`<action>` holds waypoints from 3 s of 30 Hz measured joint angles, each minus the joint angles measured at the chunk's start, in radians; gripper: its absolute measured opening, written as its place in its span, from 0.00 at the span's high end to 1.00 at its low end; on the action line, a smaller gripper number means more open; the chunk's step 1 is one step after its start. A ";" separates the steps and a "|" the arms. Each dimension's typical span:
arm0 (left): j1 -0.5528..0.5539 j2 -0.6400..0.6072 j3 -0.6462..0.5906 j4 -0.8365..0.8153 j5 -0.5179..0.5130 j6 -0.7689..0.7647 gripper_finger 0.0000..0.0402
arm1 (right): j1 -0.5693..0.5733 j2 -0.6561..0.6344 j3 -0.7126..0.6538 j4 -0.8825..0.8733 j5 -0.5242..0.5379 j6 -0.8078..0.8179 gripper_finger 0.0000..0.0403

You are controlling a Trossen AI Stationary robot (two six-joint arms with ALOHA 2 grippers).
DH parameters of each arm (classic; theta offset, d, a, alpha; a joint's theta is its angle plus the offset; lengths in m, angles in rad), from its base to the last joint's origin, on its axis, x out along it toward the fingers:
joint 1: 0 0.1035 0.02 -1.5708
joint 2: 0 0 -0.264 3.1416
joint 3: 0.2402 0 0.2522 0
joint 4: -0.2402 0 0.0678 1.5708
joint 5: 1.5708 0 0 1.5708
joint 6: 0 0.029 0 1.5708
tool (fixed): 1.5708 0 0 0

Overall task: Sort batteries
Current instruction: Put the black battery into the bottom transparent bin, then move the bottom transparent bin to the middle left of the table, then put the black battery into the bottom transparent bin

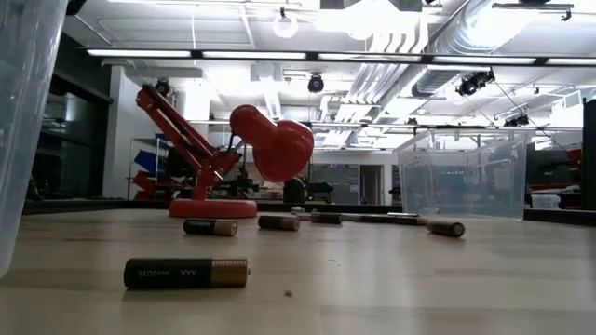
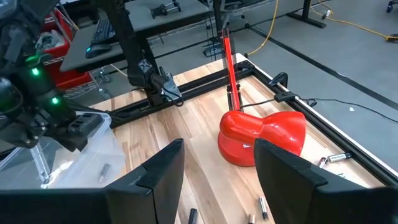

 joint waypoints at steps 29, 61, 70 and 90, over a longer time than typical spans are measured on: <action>0.443 -0.053 -0.151 -0.101 -0.116 -0.018 0.70 | 0.000 0.004 0.000 -0.040 0.001 0.003 0.53; 0.518 -0.520 0.156 -0.036 -0.289 -0.338 0.71 | -0.070 0.556 -0.001 0.002 -0.167 0.017 0.53; 0.517 -0.636 0.143 0.030 -0.371 -0.356 0.71 | -0.158 0.768 -0.001 0.047 -0.147 0.030 0.53; 0.519 -0.641 0.152 0.501 -0.324 -0.038 0.70 | -0.095 0.649 0.045 0.138 -0.227 -0.005 0.90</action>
